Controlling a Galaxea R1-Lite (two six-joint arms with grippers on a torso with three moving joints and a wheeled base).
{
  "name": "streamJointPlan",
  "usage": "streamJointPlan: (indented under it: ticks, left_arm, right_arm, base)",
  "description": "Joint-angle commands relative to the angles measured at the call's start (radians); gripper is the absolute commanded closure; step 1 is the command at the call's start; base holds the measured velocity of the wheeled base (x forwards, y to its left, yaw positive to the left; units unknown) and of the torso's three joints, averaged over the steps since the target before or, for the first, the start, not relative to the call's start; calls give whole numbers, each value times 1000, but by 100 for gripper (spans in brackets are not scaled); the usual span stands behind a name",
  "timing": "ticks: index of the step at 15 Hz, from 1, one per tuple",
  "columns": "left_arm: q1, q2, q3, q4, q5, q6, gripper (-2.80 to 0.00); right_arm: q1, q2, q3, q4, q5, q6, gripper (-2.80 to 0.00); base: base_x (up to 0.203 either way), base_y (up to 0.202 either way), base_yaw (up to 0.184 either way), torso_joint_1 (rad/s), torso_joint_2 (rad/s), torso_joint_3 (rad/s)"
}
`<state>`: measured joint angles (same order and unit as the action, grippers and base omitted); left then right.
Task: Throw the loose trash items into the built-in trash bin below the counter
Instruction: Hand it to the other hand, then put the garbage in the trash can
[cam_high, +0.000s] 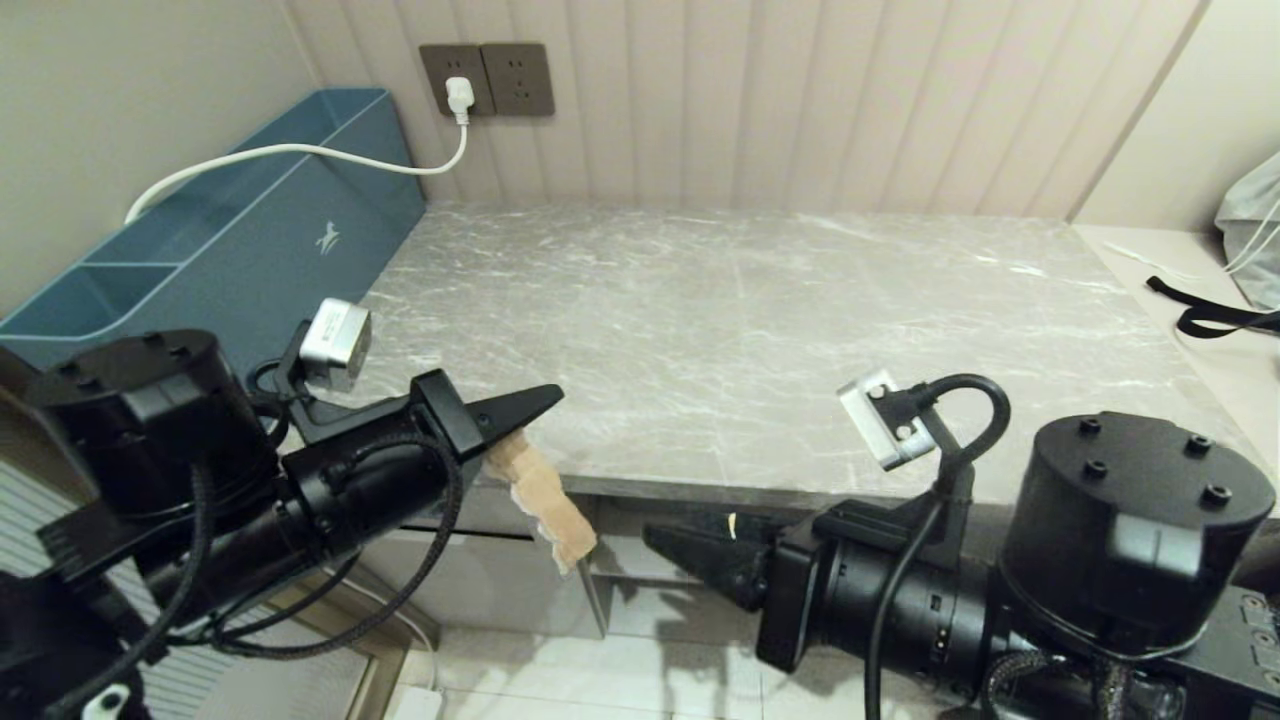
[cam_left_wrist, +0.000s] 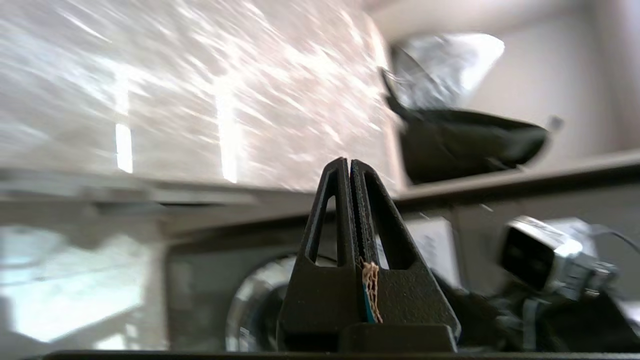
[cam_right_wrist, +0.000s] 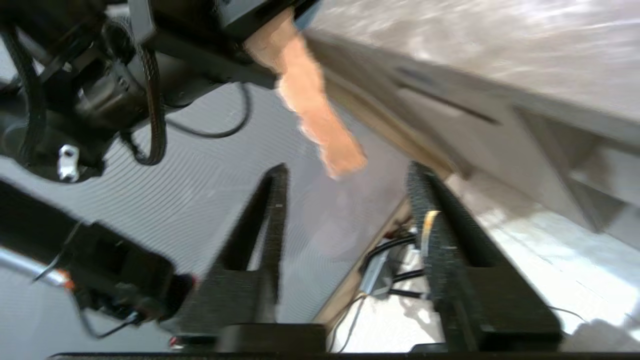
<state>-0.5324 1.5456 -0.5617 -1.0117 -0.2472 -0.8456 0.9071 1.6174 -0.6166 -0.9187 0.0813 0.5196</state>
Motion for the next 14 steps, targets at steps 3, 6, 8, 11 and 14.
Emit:
streamJointPlan:
  ticks: [3, 6, 8, 11, 14]
  left_arm:
    - [132, 52, -3, -11, 34, 110, 0]
    - [224, 52, -9, -16, 40, 185, 0]
    - [242, 29, -7, -16, 41, 193, 0]
    - [279, -27, 40, -16, 40, 220, 0]
    - [343, -97, 92, -15, 39, 237, 0]
  right_arm:
    - [-151, -91, 93, 18, 0, -88, 0]
    - [-368, -118, 150, 41, 3, -236, 0]
    - [-599, -169, 209, 49, 7, -340, 0]
    - [-925, -319, 361, 64, 27, -509, 0]
    - [-1105, -561, 516, 84, 59, -637, 0]
  base:
    - [0, 0, 0, 0, 0, 0]
    - [0, 0, 0, 0, 0, 0]
    - [0, 0, 0, 0, 0, 0]
    - [0, 0, 0, 0, 0, 0]
    - [0, 0, 0, 0, 0, 0]
